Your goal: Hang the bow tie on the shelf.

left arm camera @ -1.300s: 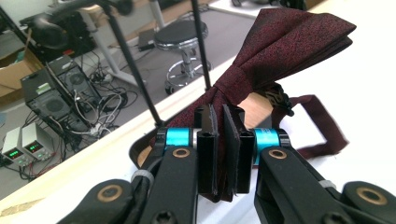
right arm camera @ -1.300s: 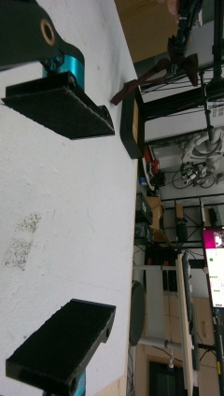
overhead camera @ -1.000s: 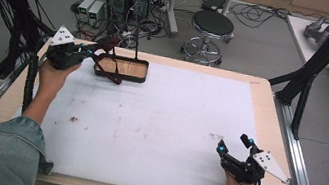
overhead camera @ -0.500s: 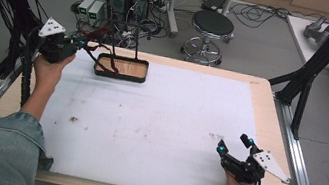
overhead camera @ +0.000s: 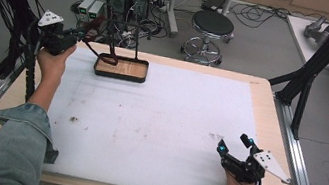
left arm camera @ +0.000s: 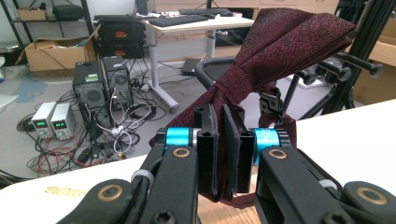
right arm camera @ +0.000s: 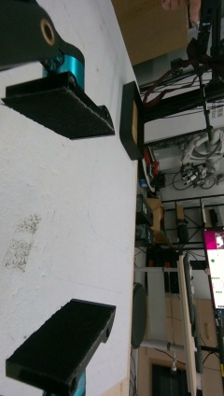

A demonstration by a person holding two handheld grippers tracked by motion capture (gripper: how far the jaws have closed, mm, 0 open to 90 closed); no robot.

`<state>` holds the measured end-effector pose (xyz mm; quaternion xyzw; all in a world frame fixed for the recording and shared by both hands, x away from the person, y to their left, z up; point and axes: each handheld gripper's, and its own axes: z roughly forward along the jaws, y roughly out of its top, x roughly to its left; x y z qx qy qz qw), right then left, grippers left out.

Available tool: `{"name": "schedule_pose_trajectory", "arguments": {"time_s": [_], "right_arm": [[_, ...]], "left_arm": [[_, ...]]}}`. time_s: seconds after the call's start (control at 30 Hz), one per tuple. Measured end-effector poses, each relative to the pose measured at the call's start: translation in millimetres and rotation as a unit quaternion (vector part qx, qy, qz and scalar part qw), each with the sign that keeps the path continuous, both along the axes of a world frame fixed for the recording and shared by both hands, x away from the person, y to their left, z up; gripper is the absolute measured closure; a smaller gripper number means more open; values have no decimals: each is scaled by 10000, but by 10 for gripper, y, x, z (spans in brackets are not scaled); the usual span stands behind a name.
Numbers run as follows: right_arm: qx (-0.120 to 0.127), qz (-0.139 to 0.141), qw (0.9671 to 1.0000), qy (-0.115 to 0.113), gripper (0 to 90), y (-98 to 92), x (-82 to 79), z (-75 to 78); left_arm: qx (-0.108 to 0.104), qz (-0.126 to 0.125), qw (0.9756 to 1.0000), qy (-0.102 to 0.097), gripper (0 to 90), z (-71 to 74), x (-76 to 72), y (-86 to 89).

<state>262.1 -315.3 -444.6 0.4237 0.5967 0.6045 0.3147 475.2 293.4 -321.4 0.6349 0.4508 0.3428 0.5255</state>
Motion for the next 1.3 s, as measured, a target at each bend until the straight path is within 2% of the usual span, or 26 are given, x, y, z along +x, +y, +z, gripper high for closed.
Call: {"name": "schedule_pose_trajectory", "arguments": {"time_s": [0.33,0.4,0.6,0.73,0.9,1.03,1.3], "right_arm": [[9,11,10000,-4,114,-2,3,0],[-7,14,10000,-27,113,-4,7,-1],[-4,19,10000,-9,114,-2,7,-1],[3,32,10000,11,113,1,5,-1],[-12,45,10000,0,114,0,7,-2],[-12,45,10000,2,113,0,7,-2],[1,34,10000,5,114,-3,8,-2]], "left_arm": [[-31,226,9997,101,839,-35,121,25],[18,268,9996,108,839,-50,143,21],[-22,354,9993,76,838,-55,212,36],[26,381,9991,160,837,-68,243,34],[20,418,9989,192,834,-107,246,11],[114,485,9986,199,833,-108,237,15],[142,445,9985,276,817,-142,251,25]]}}
